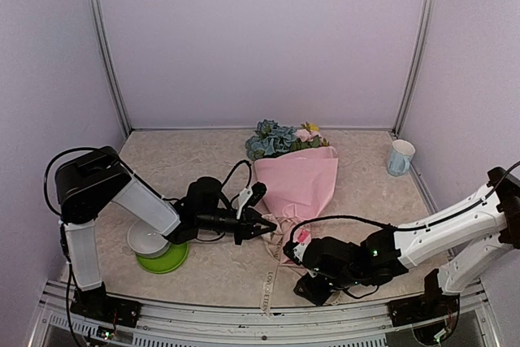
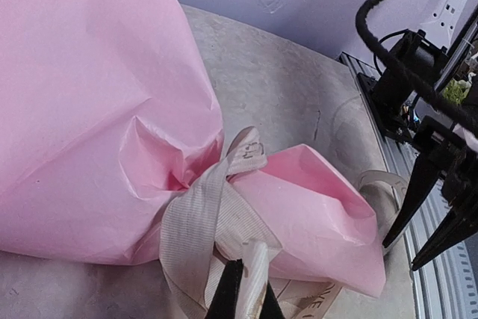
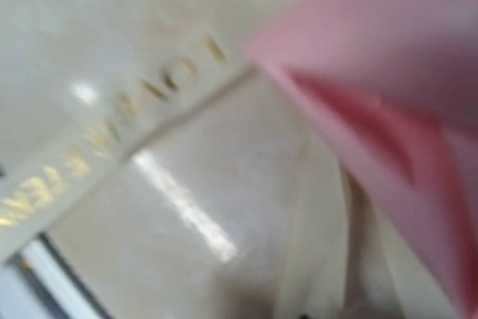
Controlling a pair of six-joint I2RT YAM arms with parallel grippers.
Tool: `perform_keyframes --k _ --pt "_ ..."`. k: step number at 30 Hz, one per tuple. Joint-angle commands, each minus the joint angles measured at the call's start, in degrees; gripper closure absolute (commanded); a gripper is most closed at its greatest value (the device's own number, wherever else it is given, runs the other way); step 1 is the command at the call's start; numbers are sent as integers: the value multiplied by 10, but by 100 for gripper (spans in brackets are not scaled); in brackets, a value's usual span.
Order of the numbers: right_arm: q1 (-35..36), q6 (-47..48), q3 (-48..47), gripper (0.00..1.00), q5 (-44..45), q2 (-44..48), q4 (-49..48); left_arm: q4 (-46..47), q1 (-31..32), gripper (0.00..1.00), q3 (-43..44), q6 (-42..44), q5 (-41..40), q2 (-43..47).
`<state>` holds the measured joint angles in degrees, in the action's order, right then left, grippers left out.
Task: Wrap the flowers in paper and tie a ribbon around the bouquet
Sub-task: Cross the half-tied ribbon over the folded bouquet.
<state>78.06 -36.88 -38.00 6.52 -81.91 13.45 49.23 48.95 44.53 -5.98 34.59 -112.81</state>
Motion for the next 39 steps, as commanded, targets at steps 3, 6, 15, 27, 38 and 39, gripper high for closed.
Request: perform_keyframes --k 3,6,15,27,38,39 --pt "20 -34 -13 64 50 -33 27 2 3 100 -2 6 10 22" --pt "20 -30 -3 73 39 -47 -1 1 3 100 -3 7 9 24" --pt "20 -30 10 100 21 -58 -22 -1 3 100 -2 8 12 24" --pt "18 47 12 100 -56 46 -121 -2 3 100 2 7 11 24" --pt "-87 26 55 100 -79 115 -135 -5 3 100 8 1 11 22" --pt "-87 21 59 96 -75 110 -120 -9 3 100 10 2 12 22"
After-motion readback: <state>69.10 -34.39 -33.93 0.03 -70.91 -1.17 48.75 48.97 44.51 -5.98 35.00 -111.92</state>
